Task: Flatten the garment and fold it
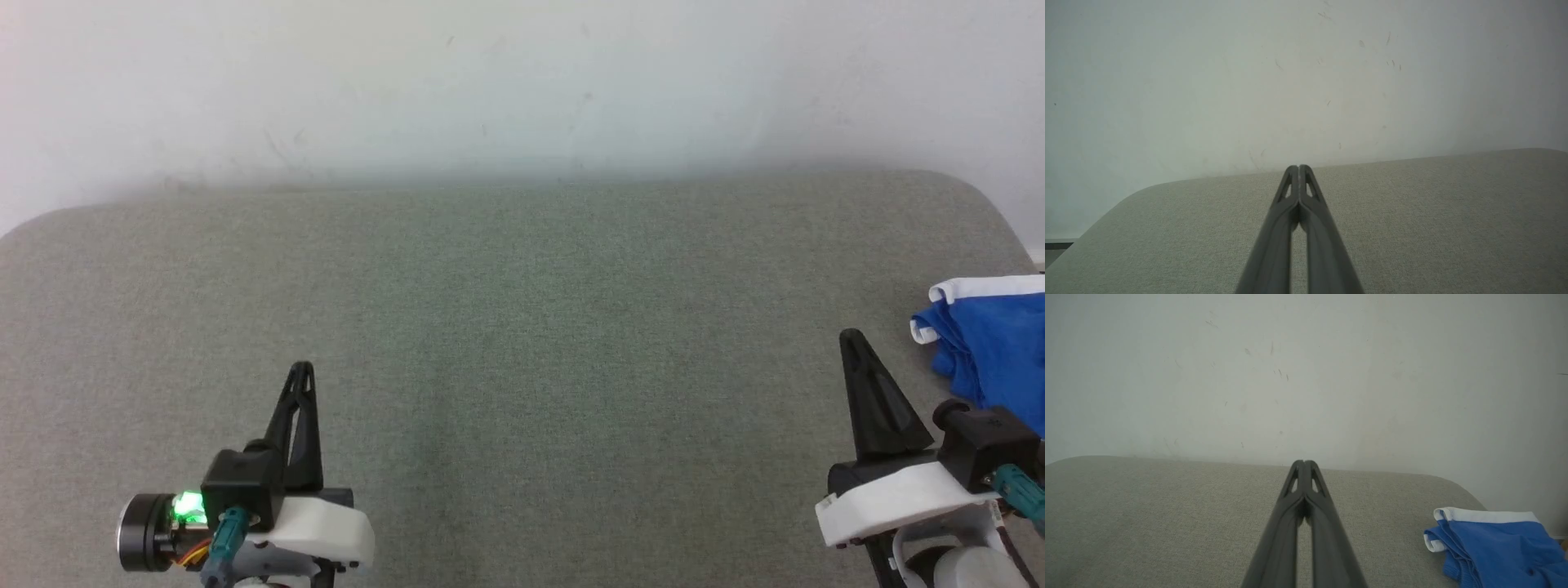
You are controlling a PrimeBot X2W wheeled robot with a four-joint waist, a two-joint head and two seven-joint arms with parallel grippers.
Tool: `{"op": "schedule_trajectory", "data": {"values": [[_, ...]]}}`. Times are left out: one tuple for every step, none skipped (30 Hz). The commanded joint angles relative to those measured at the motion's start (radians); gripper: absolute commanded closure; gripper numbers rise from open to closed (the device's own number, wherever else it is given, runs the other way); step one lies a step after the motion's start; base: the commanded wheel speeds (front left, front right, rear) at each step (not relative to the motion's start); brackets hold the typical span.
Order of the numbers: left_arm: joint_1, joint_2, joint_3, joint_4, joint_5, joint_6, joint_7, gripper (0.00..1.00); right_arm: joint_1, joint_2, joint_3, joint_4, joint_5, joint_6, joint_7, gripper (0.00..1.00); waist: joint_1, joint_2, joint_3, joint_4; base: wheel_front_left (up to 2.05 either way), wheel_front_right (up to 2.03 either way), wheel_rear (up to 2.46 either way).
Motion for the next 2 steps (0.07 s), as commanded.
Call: {"op": "schedule_trajectory", "data": {"values": [[-0.014, -0.008, 0.009, 0.004, 0.011, -0.011, 0.007, 1.0, -0.003, 0.003, 0.0, 0.004, -0.013, -0.001, 0.007, 1.0, 0.0, -0.0001, 0.0, 0.0, 0.0, 0.0, 0.0], [-0.015, -0.009, 0.01, 0.004, 0.011, -0.013, 0.009, 1.0, -0.003, 0.003, 0.001, 0.004, -0.014, -0.001, 0.009, 1.0, 0.0, -0.0001, -0.001, 0.0, 0.0, 0.0, 0.0]]}}
